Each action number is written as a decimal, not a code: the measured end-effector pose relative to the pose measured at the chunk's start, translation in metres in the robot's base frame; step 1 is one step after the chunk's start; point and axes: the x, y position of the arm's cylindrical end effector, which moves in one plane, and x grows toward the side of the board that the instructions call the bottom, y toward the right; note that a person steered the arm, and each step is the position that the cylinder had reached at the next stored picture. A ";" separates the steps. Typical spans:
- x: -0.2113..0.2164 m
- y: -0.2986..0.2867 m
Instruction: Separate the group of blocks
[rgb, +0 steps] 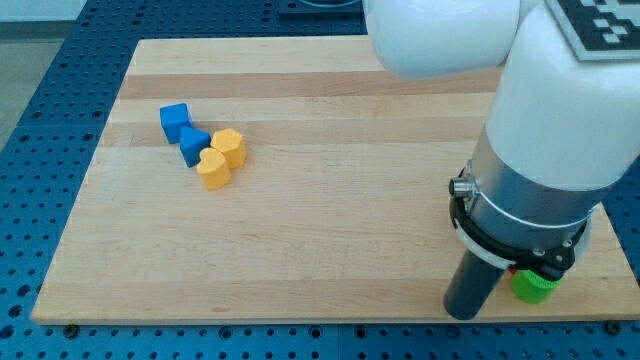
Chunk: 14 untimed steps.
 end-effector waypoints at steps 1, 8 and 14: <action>-0.001 0.014; -0.007 0.131; -0.001 -0.002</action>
